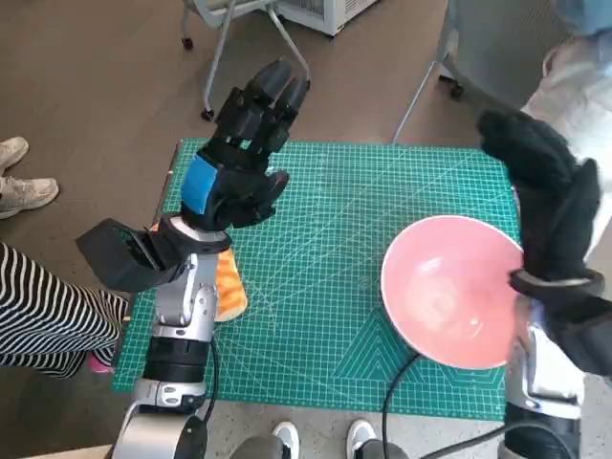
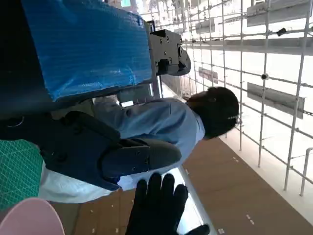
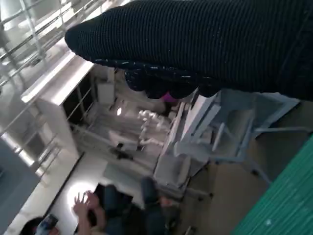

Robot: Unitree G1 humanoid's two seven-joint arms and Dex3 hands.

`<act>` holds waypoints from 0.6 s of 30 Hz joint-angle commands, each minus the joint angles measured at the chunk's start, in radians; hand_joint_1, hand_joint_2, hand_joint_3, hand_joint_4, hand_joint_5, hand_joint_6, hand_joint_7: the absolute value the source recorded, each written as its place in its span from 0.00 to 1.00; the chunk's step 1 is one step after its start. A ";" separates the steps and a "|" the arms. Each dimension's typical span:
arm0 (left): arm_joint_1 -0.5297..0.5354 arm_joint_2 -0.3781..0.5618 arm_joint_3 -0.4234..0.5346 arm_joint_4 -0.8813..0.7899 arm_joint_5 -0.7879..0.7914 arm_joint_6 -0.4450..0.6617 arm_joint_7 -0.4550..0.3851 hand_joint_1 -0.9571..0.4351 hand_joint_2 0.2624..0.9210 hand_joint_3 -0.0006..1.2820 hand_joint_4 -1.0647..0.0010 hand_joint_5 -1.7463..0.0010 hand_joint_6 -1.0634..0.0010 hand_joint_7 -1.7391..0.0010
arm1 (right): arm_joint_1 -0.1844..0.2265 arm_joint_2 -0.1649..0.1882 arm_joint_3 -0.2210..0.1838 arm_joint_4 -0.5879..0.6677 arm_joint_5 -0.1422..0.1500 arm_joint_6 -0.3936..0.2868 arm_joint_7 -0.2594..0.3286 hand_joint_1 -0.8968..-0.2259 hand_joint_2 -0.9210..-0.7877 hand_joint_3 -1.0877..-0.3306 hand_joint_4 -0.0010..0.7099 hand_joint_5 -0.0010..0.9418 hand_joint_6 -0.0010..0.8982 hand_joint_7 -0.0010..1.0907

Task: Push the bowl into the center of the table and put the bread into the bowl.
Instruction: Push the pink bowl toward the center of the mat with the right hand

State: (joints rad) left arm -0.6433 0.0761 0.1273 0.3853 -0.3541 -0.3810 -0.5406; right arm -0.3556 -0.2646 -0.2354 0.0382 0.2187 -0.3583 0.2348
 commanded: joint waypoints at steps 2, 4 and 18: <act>0.003 -0.002 0.001 -0.008 -0.012 0.006 -0.005 0.27 1.00 0.36 0.93 0.99 1.00 0.77 | 0.106 -0.014 -0.075 0.001 0.007 -0.045 -0.020 0.29 0.00 0.49 0.24 0.00 0.04 0.48; 0.005 -0.004 0.001 -0.011 -0.012 0.007 -0.004 0.27 1.00 0.36 0.92 0.99 1.00 0.76 | 0.134 -0.008 -0.099 0.003 -0.005 -0.068 -0.044 0.30 0.00 0.47 0.23 0.00 0.02 0.50; -0.003 -0.004 0.003 -0.007 -0.018 0.014 -0.007 0.27 1.00 0.36 0.92 0.99 1.00 0.76 | 0.236 0.053 -0.201 0.199 -0.057 -0.264 -0.192 0.34 0.00 0.41 0.21 0.00 0.00 0.52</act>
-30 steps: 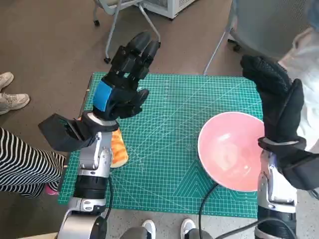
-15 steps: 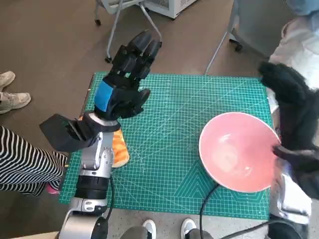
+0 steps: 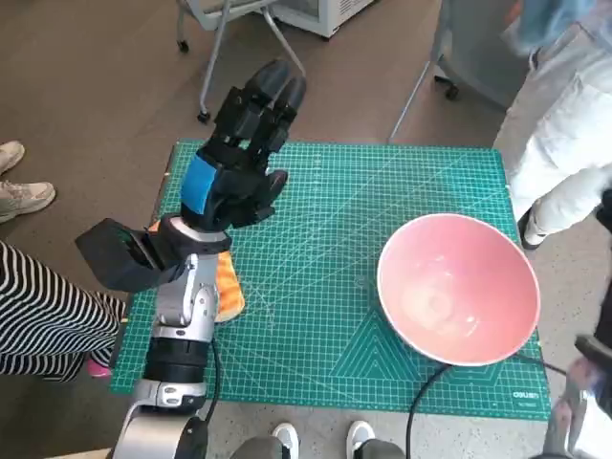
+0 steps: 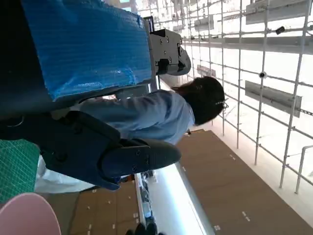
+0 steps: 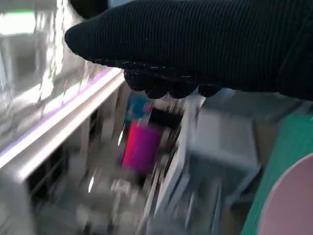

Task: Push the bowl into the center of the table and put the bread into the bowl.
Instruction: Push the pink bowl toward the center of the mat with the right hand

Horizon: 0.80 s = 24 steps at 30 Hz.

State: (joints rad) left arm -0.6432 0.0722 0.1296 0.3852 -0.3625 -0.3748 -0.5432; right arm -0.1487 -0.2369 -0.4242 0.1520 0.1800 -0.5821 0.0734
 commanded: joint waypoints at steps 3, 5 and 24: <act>-0.006 0.002 0.004 -0.002 -0.012 0.008 -0.008 0.27 1.00 0.36 0.92 0.99 1.00 0.76 | 0.029 0.032 -0.016 0.158 -0.019 -0.081 -0.039 0.35 0.00 0.41 0.21 0.00 0.00 0.52; -0.009 0.002 0.004 0.002 -0.013 0.007 -0.011 0.27 1.00 0.36 0.92 0.99 1.00 0.76 | 0.028 0.037 -0.016 0.206 -0.022 -0.102 -0.047 0.35 0.00 0.41 0.21 0.00 0.00 0.52; -0.014 0.023 0.005 -0.004 -0.001 0.011 -0.017 0.27 1.00 0.36 0.91 0.99 1.00 0.74 | -0.135 0.076 0.051 0.690 -0.025 -0.228 -0.039 0.37 0.00 0.33 0.21 0.00 0.05 0.48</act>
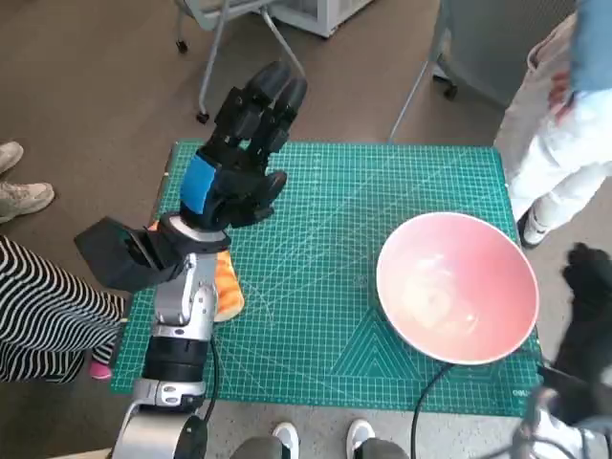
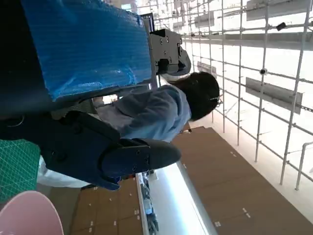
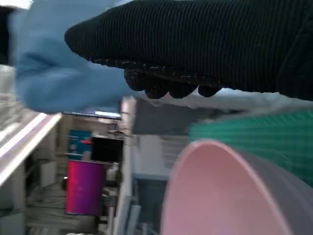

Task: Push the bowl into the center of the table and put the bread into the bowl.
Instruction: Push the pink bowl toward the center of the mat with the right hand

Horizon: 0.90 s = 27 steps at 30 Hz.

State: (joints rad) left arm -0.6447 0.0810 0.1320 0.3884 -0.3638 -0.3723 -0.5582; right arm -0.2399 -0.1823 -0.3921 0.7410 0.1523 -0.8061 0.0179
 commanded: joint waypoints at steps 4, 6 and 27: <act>-0.006 0.021 0.002 -0.019 0.001 0.014 -0.001 0.27 1.00 0.36 0.91 0.99 1.00 0.75 | -0.093 0.035 0.029 0.182 0.022 -0.005 0.042 0.36 0.00 0.33 0.21 0.00 0.06 0.48; 0.000 0.023 0.003 -0.028 0.000 0.019 0.001 0.27 1.00 0.36 0.91 0.99 1.00 0.75 | -0.118 0.046 0.033 0.214 0.031 0.003 0.057 0.37 0.00 0.33 0.21 0.00 0.07 0.47; 0.025 0.058 0.035 -0.036 -0.017 0.028 -0.013 0.28 1.00 0.32 0.90 0.98 1.00 0.75 | -0.308 0.123 0.080 0.275 0.061 0.079 0.126 0.41 0.00 0.31 0.20 0.00 0.12 0.46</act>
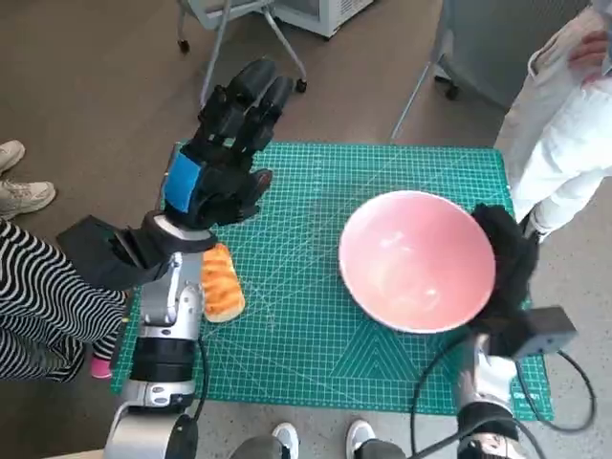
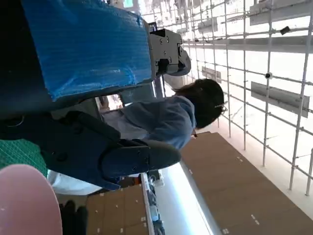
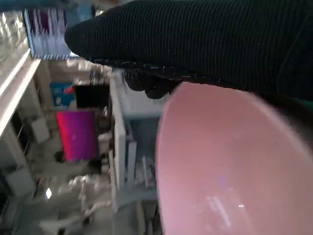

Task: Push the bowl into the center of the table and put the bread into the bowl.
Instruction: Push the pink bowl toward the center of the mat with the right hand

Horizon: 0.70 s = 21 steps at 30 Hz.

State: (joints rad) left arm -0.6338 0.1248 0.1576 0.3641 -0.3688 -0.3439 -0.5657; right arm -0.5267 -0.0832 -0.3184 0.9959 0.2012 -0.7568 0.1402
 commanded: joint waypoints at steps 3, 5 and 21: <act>0.019 0.018 0.015 -0.014 -0.014 0.001 -0.009 0.28 1.00 0.32 0.90 0.98 1.00 0.75 | -0.054 0.037 0.015 0.023 0.008 0.041 -0.001 0.40 0.00 0.31 0.21 0.01 0.12 0.46; 0.021 0.020 0.018 -0.015 -0.014 0.000 -0.009 0.28 1.00 0.32 0.90 0.98 1.00 0.75 | -0.071 0.042 0.019 0.028 0.006 0.046 0.000 0.40 0.00 0.32 0.21 0.01 0.12 0.46; 0.051 0.031 0.021 -0.054 0.001 -0.001 0.022 0.27 1.00 0.30 0.89 0.99 1.00 0.74 | -0.206 0.060 0.038 0.123 -0.002 0.101 0.020 0.42 0.00 0.30 0.21 0.01 0.10 0.45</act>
State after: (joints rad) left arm -0.5978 0.1497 0.1741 0.3319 -0.3675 -0.3439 -0.5525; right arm -0.7228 -0.0319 -0.2820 1.0827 0.1976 -0.6880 0.1517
